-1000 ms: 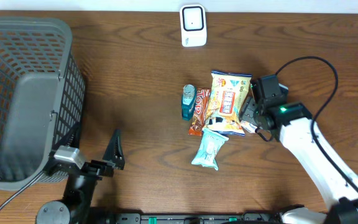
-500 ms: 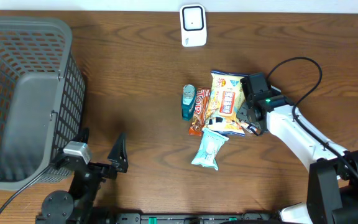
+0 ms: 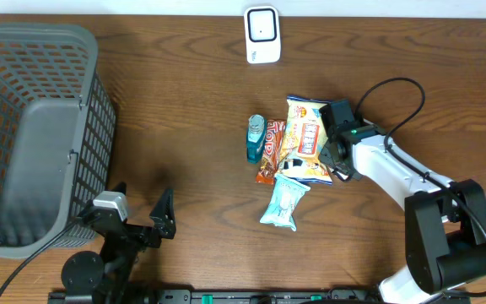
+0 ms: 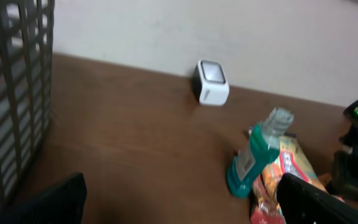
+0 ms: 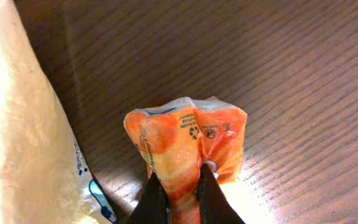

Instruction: Scan the item barcode

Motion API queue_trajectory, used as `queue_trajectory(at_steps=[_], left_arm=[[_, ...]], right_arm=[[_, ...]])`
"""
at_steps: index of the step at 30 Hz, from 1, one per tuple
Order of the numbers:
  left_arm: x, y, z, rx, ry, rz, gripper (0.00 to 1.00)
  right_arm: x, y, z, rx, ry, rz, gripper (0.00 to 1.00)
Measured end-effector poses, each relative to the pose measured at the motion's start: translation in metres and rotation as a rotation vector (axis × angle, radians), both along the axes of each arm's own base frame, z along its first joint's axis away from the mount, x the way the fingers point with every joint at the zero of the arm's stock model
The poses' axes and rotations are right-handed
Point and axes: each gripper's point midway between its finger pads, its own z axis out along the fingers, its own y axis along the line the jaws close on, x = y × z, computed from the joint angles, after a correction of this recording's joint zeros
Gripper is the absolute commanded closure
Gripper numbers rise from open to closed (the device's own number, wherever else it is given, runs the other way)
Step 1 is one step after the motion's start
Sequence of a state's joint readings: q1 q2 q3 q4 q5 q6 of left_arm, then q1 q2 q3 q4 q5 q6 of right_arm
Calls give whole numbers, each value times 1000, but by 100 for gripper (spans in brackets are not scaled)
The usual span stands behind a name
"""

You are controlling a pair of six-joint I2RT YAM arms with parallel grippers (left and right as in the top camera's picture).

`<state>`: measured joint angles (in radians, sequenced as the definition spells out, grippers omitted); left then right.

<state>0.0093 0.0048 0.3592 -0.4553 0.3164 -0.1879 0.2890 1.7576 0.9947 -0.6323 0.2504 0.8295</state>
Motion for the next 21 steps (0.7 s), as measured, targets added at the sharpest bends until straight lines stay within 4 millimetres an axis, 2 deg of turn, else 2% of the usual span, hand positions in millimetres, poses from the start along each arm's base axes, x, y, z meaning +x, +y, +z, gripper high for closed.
queue_trajectory(at_steps=[4,7,12,15,21], left_arm=[[-3,0,-12,0,51,0,2],[-5,0,-21,-1,89,0,2],[-11,0,-41,-2,175,0,2],[-18,0,-56,-2,245,0,2],[-37,0,-91,-6,413,1,2]], right_arm=[[-10,-3,5,61,52,-16,99],[-9,0,25,193,33,24,99],[4,17,96,500,-148,182,99],[0,39,140,699,-255,347,99],[-23,84,183,1002,-323,621,99]])
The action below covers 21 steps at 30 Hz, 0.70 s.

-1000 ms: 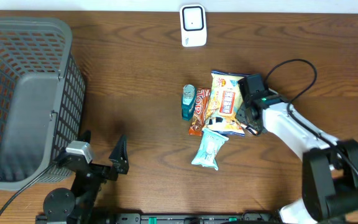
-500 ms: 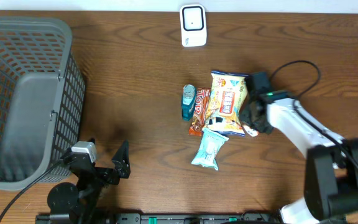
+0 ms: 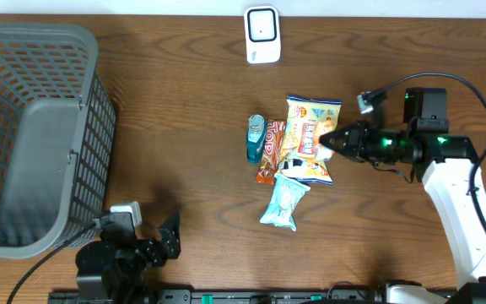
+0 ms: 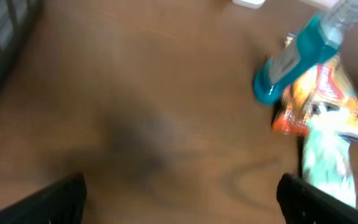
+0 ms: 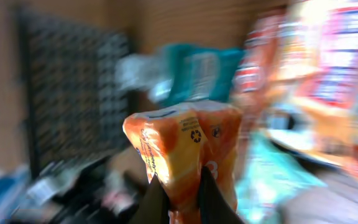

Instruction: Scan the item barcode

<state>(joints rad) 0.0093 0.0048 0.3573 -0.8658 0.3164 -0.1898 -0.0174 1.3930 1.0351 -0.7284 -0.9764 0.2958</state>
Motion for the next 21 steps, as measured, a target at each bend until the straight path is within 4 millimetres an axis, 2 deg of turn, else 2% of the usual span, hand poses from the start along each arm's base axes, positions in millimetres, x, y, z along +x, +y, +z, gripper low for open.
queue_trajectory(at_steps=[6,12,15,18,21], left_arm=[[-17,0,-22,-2,118,1,2],[-19,0,-24,-2,127,1,2],[-19,0,-24,-2,127,1,2],[-19,0,-24,-2,127,1,2],[-19,0,-24,-2,127,1,2]], right_arm=[[-14,20,35,203,-97,150,99],[-26,27,58,332,-134,230,99],[-31,28,66,401,-45,224,99],[-27,27,52,344,43,158,98],[-14,15,5,83,131,7,91]])
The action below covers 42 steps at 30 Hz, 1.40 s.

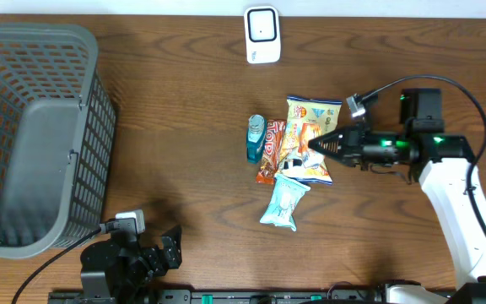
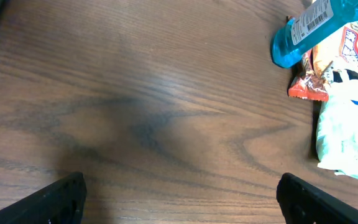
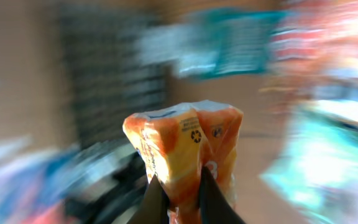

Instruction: Scan the item barcode

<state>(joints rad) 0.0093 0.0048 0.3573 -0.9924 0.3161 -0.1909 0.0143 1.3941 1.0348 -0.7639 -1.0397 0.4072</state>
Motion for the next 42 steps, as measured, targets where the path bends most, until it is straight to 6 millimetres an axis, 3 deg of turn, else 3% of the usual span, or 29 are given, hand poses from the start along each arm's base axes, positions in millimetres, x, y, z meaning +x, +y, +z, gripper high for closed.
queue_trajectory(at_steps=[2,4,8,9,11,14,15,17,21,25,31,37,42], left_arm=[[0,0,0,0,0,0,2],[0,0,0,0,0,0,2],[0,0,0,0,1,0,2],[0,0,0,0,1,0,2],[0,0,0,0,1,0,2],[0,0,0,0,1,0,2],[0,0,0,0,1,0,2],[0,0,0,0,1,0,2],[0,0,0,0,1,0,2],[0,0,0,0,1,0,2],[0,0,0,0,1,0,2],[0,0,0,0,1,0,2],[0,0,0,0,1,0,2]], right_arm=[[5,-17,-38,-248,70,-107,89],[7,-31,-62,-431,100,-182,89],[15,-45,-86,-660,76,-268,85],[18,-47,-91,-707,67,-281,80],[21,-53,-102,-793,66,-305,55],[22,-64,-120,-890,96,-325,43],[22,-67,-127,-913,113,-327,29],[21,-71,-139,-943,146,-330,19],[19,-71,-143,-946,163,-325,3],[13,-71,-139,-950,181,-299,1],[13,-71,-105,-934,131,-295,2],[-11,-106,-95,-995,221,-329,11],[-13,-137,-96,-1000,287,-411,18]])
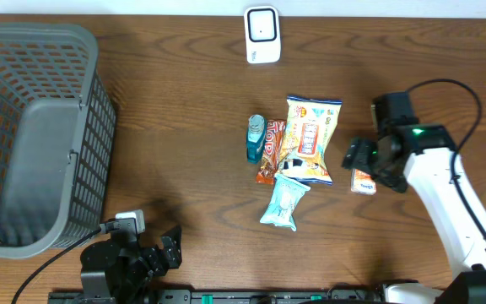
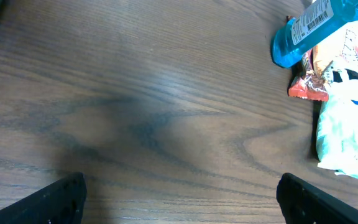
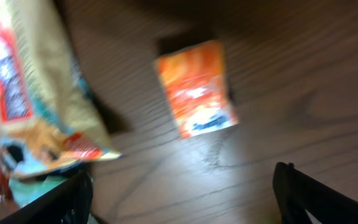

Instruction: Scan the item barcode

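A small orange packet (image 1: pixel 363 181) lies flat on the wooden table just right of the chips bag (image 1: pixel 309 139); in the right wrist view the orange packet (image 3: pixel 196 87) shows blurred, free of the fingers. My right gripper (image 1: pixel 369 160) hangs above it, open, in its own view the right gripper (image 3: pixel 182 199) with fingers far apart. The white scanner (image 1: pixel 261 34) stands at the table's far edge. At the front left my left gripper (image 1: pixel 154 249) stays low and open; its wrist view shows the left gripper (image 2: pixel 179 205) holding nothing.
A grey mesh basket (image 1: pixel 32 135) fills the left side. Beside the chips bag lie a teal bottle (image 1: pixel 255 139), an orange-brown bar (image 1: pixel 270 152) and a pale teal pouch (image 1: pixel 283 203). The bottle (image 2: pixel 309 31) and pouch (image 2: pixel 340 134) also show in the left wrist view.
My right gripper was shut on the orange packet, held in the air pointing left. Now the packet lies on the table right of the chips bag and the gripper is open above it.
First my right gripper was shut on the orange packet low beside the chips bag, and the left arm stood further forward. Then the right arm held the packet raised and turned sideways at two moments, while the left arm had drawn back. Now the packet is let go.
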Motion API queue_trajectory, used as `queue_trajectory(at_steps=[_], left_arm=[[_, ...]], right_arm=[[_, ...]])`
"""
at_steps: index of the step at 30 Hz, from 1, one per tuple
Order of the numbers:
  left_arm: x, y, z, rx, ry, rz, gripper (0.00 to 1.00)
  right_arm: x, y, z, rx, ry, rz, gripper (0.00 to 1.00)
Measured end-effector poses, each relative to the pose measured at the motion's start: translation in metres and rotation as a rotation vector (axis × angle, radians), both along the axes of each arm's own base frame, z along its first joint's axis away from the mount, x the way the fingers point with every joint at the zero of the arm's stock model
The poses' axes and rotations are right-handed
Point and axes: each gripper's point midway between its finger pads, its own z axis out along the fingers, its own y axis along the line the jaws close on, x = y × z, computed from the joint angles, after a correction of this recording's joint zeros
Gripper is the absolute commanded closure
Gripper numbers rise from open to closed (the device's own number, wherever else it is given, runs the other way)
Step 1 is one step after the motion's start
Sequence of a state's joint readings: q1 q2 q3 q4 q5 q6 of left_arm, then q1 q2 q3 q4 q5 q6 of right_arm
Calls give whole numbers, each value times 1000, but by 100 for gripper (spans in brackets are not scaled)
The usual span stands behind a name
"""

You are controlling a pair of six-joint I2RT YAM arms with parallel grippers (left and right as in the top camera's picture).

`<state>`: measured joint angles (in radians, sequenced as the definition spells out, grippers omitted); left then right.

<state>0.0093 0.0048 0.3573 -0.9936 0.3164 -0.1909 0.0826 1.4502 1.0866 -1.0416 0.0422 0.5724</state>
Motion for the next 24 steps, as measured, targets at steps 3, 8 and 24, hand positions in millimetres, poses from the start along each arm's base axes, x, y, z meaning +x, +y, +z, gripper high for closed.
queue_trajectory(at_steps=[3,8,24], left_arm=[[0,0,0,0,0,0,2],[0,0,0,0,0,0,2],[0,0,0,0,1,0,2]], right_arm=[[0,-20,0,3,2,-68,34],[4,-35,1,81,-20,-86,32],[13,9,3,101,-54,192,41]])
